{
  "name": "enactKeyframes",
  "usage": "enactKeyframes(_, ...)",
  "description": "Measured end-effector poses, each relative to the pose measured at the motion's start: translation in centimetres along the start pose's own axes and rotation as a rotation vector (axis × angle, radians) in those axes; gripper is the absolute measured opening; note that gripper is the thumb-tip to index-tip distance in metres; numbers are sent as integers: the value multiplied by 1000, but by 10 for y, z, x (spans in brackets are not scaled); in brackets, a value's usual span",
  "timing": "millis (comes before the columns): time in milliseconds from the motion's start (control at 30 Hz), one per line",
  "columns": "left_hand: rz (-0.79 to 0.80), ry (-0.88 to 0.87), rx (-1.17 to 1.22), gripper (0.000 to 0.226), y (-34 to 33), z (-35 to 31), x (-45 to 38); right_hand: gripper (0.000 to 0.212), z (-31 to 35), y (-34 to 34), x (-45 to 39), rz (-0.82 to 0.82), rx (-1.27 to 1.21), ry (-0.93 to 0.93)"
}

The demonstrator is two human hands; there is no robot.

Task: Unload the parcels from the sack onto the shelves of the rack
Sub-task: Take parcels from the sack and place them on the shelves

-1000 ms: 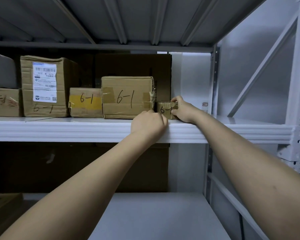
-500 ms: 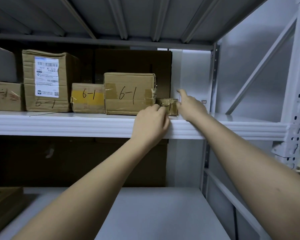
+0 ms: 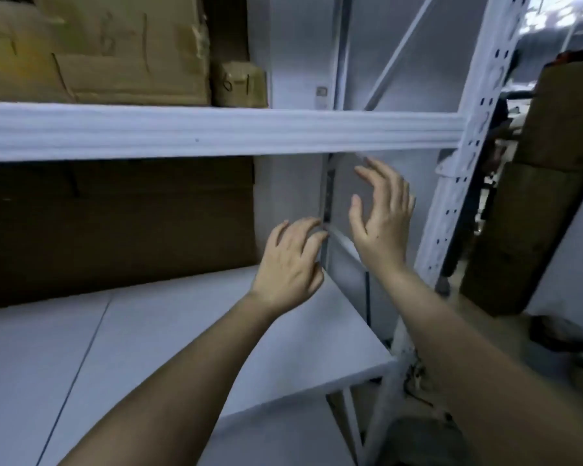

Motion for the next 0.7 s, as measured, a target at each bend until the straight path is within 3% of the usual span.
enactKeyframes(133, 223, -51, -31, 57, -66, -42, 39, 36, -40, 14, 106, 267, 45, -138)
enactKeyframes(467, 561, -177, -99, 65, -213, -183, 131, 40, -153, 92, 346, 895, 129, -425)
enactKeyframes(700, 919, -136, -76, 63, -312, -286, 214, 36, -214, 160, 524, 1504, 39, -506)
Point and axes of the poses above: each hand's wrist, its own x-axis away from the middle knuckle, its own y-axis out of the back of the hand, z = x × y, the point moved 9 cm from there along -x, towards the middle knuckle, and after that the axes turned 12 degrees about y, right-handed, at the moved point
